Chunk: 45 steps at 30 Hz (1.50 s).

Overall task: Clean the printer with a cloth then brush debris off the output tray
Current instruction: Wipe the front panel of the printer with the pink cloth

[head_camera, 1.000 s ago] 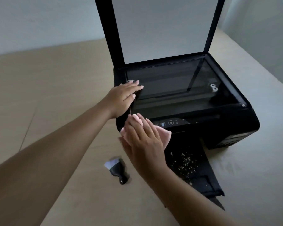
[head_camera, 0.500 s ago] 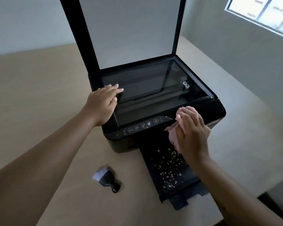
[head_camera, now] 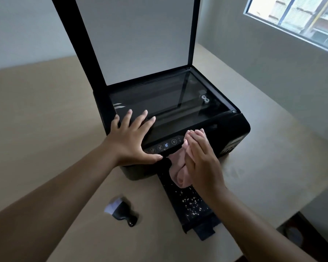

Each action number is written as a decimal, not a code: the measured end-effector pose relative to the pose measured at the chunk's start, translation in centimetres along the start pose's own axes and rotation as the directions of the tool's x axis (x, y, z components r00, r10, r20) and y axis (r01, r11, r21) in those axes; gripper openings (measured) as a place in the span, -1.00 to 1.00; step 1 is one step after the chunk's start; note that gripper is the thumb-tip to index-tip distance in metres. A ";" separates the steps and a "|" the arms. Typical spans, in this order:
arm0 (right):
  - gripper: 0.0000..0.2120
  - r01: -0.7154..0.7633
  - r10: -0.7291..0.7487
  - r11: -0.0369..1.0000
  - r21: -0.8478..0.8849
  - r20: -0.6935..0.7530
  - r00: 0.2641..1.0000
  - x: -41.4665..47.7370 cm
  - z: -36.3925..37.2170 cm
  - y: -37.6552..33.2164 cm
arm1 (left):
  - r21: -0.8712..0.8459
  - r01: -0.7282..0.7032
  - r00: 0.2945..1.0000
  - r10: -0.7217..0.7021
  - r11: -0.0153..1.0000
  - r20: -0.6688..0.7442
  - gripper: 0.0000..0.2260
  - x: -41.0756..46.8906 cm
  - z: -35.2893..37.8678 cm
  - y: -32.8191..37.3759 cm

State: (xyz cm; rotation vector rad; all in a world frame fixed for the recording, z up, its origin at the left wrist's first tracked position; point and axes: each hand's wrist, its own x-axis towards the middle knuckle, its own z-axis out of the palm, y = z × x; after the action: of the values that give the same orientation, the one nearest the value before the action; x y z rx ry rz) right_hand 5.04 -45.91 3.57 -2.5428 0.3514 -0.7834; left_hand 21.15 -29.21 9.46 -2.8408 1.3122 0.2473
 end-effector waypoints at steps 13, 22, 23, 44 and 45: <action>-0.61 0.205 -0.203 0.978 -0.046 0.050 0.978 1.2 0.2 0.8 | 0.007 0.011 0.998 -0.011 1.000 -0.055 0.07 -0.4 -0.1 -0.1; -0.57 -0.300 0.290 0.953 -0.029 -0.188 0.938 7.0 -6.2 8.1 | -0.025 -0.004 0.998 0.002 1.000 -0.070 0.05 -0.3 -0.1 0.2; -0.46 -0.299 0.289 0.949 -0.098 -0.106 0.952 7.0 -5.2 8.2 | -0.026 -0.004 0.997 0.003 1.000 -0.072 0.05 -0.3 0.0 0.2; -0.62 0.466 -0.480 0.820 -0.331 0.044 0.876 -0.1 -4.4 13.1 | -0.023 0.015 0.997 -0.017 1.000 -0.070 0.04 -0.3 -0.4 0.5; -0.69 0.551 -0.558 0.737 -0.390 0.108 0.823 0.4 -4.8 13.1 | -0.024 0.016 0.997 -0.018 1.000 -0.073 0.04 -0.3 -0.4 0.4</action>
State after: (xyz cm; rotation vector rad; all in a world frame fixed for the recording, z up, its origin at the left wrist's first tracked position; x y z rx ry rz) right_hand 1.20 -59.05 0.81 -3.0904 -0.3117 -1.0275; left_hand 20.67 -29.25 9.91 -2.9050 1.3056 0.1610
